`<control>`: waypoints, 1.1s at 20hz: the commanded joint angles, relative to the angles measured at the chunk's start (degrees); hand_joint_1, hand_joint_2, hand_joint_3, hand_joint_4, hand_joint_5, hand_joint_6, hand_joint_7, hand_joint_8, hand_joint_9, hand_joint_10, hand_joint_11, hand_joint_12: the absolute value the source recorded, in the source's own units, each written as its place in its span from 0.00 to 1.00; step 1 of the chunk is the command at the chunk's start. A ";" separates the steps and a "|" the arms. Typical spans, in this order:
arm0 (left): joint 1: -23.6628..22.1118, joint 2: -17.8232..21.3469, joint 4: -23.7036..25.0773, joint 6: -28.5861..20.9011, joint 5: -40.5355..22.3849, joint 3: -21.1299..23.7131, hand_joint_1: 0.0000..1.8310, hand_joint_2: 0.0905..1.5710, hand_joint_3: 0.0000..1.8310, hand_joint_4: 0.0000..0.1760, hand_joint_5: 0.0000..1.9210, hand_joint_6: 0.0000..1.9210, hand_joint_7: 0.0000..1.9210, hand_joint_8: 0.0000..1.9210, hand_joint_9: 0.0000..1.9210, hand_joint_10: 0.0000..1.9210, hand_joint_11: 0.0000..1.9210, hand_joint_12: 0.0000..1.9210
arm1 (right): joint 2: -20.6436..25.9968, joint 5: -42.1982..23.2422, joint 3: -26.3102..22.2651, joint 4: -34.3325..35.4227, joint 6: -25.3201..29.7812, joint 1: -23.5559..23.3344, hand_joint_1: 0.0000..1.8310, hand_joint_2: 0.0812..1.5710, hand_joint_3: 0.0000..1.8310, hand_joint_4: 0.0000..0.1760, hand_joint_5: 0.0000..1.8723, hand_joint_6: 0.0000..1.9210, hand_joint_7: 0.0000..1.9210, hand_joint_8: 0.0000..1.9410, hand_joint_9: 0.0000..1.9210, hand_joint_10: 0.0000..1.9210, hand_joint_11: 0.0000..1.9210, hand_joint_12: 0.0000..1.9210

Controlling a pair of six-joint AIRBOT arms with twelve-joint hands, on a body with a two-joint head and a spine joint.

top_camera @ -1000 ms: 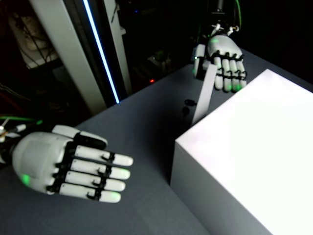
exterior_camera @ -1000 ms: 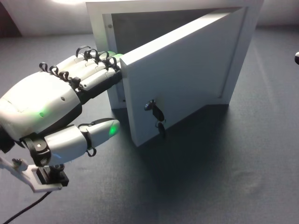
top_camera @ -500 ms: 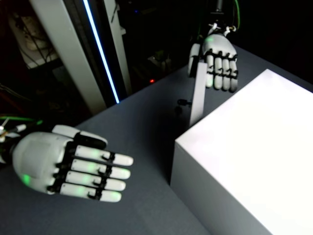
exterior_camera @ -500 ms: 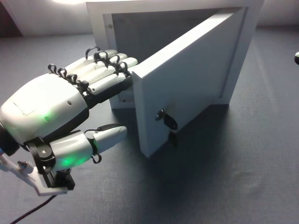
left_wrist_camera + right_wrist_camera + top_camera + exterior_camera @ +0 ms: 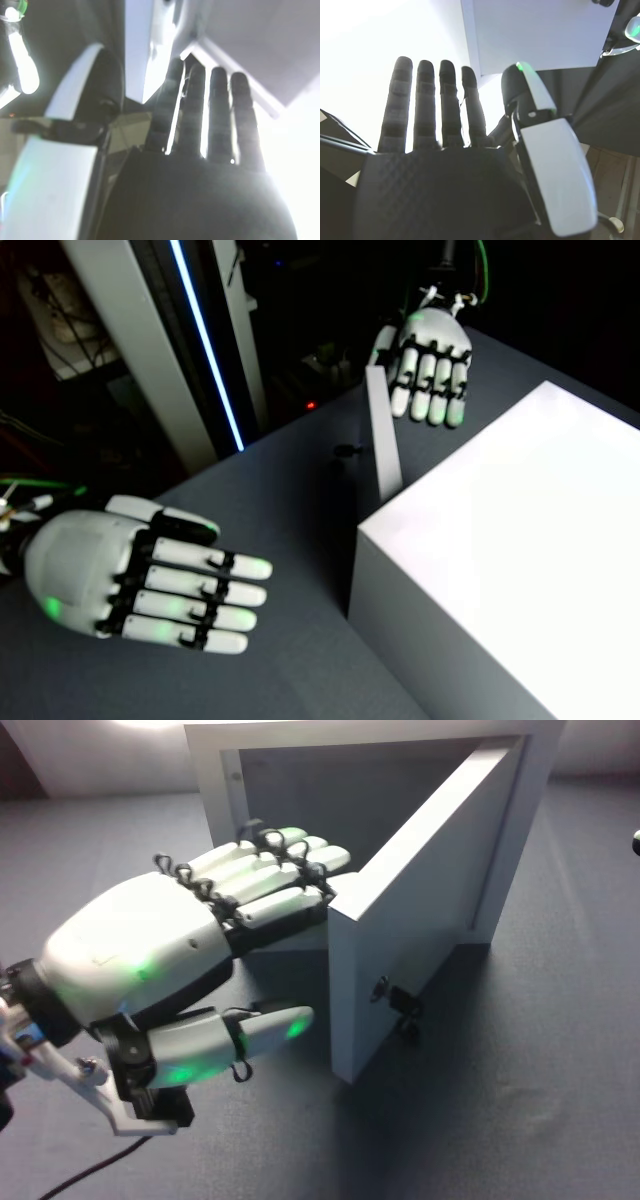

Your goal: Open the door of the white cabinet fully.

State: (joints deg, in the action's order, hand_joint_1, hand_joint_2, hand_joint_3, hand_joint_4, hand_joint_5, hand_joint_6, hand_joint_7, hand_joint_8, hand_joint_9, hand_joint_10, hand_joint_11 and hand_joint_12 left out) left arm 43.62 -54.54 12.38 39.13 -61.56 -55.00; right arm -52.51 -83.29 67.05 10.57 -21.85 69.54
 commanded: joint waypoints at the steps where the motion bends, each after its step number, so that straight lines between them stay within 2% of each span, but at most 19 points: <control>1: -0.91 -0.43 0.52 -0.80 -5.62 -0.16 0.17 0.92 0.00 0.00 0.07 0.00 0.02 0.00 0.01 0.00 0.01 0.05 | 0.06 -7.00 0.29 1.48 0.57 -0.37 0.37 0.88 0.00 0.00 0.16 0.00 0.17 0.00 0.15 0.00 0.14 0.02; 4: -2.23 -1.27 2.62 -1.58 -3.74 -0.62 0.15 0.91 0.00 0.00 0.05 0.00 0.02 0.00 0.00 0.00 0.00 0.02 | -0.05 -7.00 0.31 1.48 0.59 -0.37 0.35 0.88 0.00 0.00 0.16 0.00 0.17 0.00 0.15 0.00 0.14 0.02; 11: -4.35 -3.55 5.83 -3.85 -1.10 -2.03 0.28 0.85 0.00 0.00 0.09 0.01 0.05 0.00 0.03 0.00 0.03 0.04 | -0.30 -7.00 0.64 1.46 0.72 -0.36 0.35 0.88 0.00 0.00 0.16 0.00 0.17 0.00 0.15 0.00 0.14 0.02; 13: -5.13 -4.57 6.78 -4.28 0.13 -2.41 0.24 0.87 0.00 0.00 0.09 0.00 0.05 0.00 0.03 0.00 0.03 0.04 | -0.34 -7.00 0.74 1.46 0.73 -0.36 0.35 0.88 0.00 0.00 0.17 0.00 0.17 0.00 0.15 0.00 0.14 0.02; 16: -6.69 -6.81 8.65 -5.15 1.89 -3.55 0.25 0.87 0.00 0.00 0.08 0.00 0.05 0.00 0.03 0.00 0.03 0.04 | -0.38 -7.00 0.84 1.46 0.79 -0.36 0.34 0.88 0.00 0.00 0.16 0.00 0.16 0.00 0.15 0.00 0.15 0.02; 18: -7.52 -7.78 9.69 -5.61 2.80 -4.03 0.23 0.88 0.00 0.00 0.06 0.00 0.03 0.00 0.01 0.00 0.02 0.04 | -0.45 -7.00 0.95 1.45 0.79 -0.36 0.34 0.88 0.00 0.00 0.16 0.00 0.17 0.00 0.16 0.00 0.15 0.02; 22: -8.76 -9.25 10.78 -5.61 3.63 -4.57 0.31 0.83 0.00 0.00 0.07 0.00 0.03 0.00 0.02 0.00 0.03 0.04 | -0.56 -6.99 0.99 1.44 0.80 -0.38 0.34 0.88 0.00 0.00 0.16 0.00 0.17 0.00 0.16 0.00 0.15 0.02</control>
State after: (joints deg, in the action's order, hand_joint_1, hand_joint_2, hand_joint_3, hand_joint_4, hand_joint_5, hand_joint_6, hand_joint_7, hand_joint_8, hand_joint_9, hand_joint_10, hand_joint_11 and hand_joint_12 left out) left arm 35.31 -63.81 23.99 33.91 -51.05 -59.57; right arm -53.25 -83.26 67.81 10.57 -21.61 69.54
